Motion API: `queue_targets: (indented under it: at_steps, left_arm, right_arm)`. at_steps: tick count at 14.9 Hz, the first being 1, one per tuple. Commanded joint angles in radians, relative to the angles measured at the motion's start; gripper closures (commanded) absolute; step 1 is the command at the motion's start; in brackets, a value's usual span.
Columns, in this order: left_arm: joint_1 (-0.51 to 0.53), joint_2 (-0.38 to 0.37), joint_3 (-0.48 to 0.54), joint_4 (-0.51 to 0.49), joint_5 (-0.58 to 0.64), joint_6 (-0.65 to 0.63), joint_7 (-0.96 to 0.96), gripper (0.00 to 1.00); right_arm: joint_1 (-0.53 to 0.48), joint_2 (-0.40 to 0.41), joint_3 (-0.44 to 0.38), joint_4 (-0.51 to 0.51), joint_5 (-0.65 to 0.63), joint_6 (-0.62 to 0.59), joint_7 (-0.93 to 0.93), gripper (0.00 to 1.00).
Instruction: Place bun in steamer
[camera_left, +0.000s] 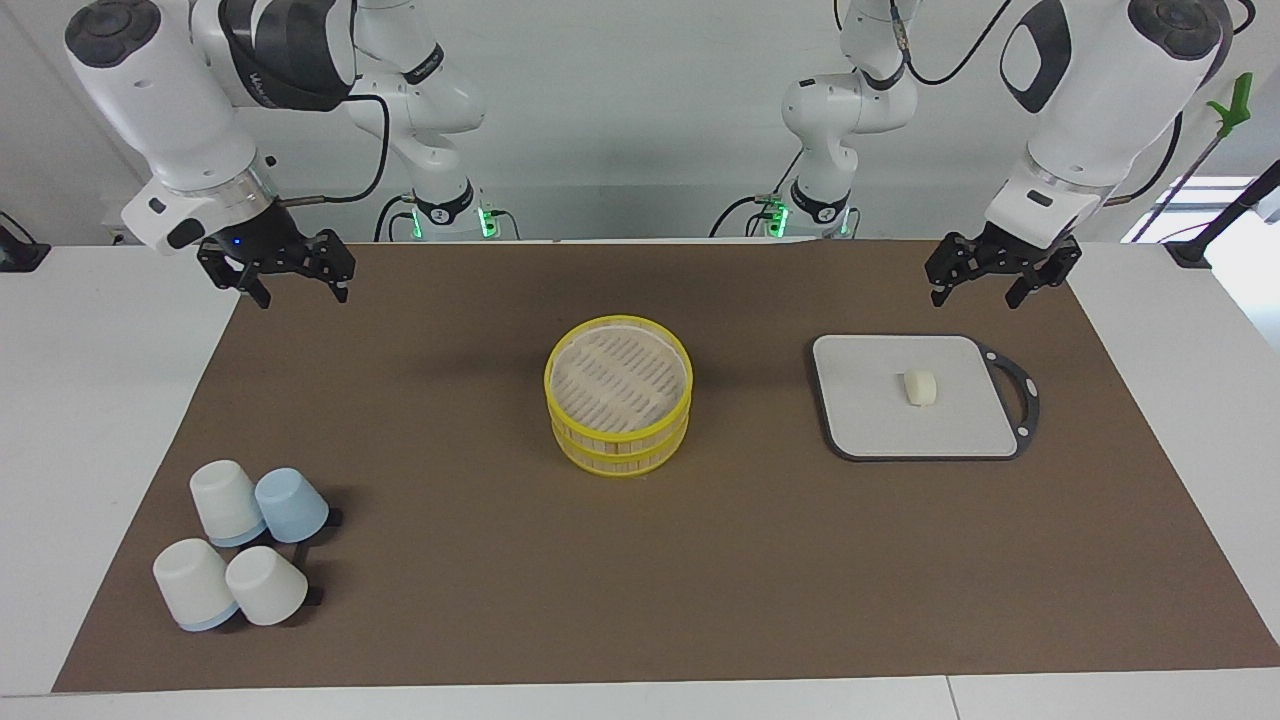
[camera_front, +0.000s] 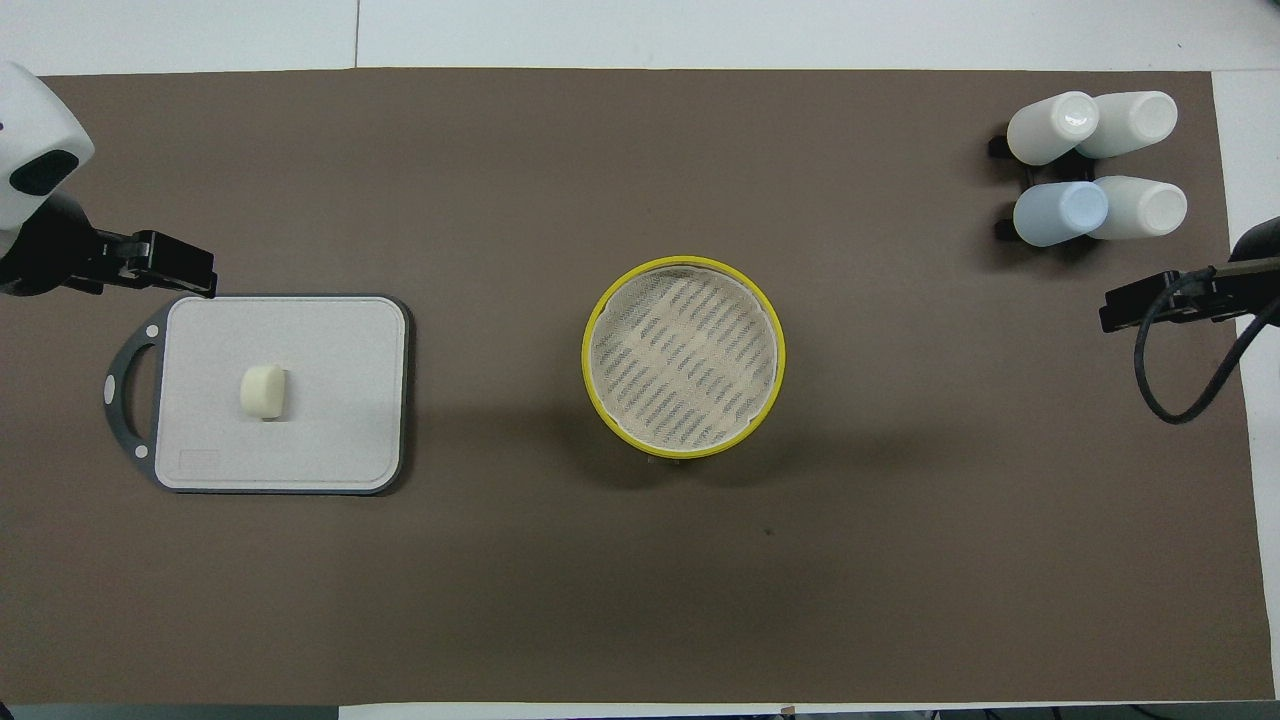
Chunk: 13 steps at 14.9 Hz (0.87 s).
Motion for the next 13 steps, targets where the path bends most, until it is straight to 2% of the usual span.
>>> queue_targets:
  at_steps: [1,4,7,9,11,13]
  left_arm:
    - [-0.017,-0.003,0.008,0.011,-0.006,-0.007,-0.008,0.0]
    - [-0.006,-0.017,0.014,0.0,-0.006,-0.009,-0.011,0.0]
    - [-0.003,-0.057,0.014,-0.061,-0.006,-0.017,-0.015,0.0]
    - [-0.003,-0.077,0.018,-0.113,-0.001,0.026,-0.011,0.0]
    - [0.02,-0.107,0.019,-0.2,0.0,0.124,-0.006,0.0]
    - [0.037,-0.157,0.018,-0.34,0.0,0.242,-0.002,0.0]
  right_arm:
    - [-0.016,0.0,0.012,0.001,-0.008,-0.015,-0.025,0.0]
    - [-0.015,0.0,0.013,0.001,-0.007,-0.017,-0.022,0.0]
    - [0.003,-0.001,0.019,-0.002,0.01,-0.012,0.011,0.0]
    - [0.032,0.013,0.028,0.001,0.015,0.003,0.068,0.0]
    - [0.097,0.042,0.027,0.017,0.016,0.012,0.137,0.0]
    - [0.167,0.086,0.027,0.053,0.016,0.032,0.25,0.0]
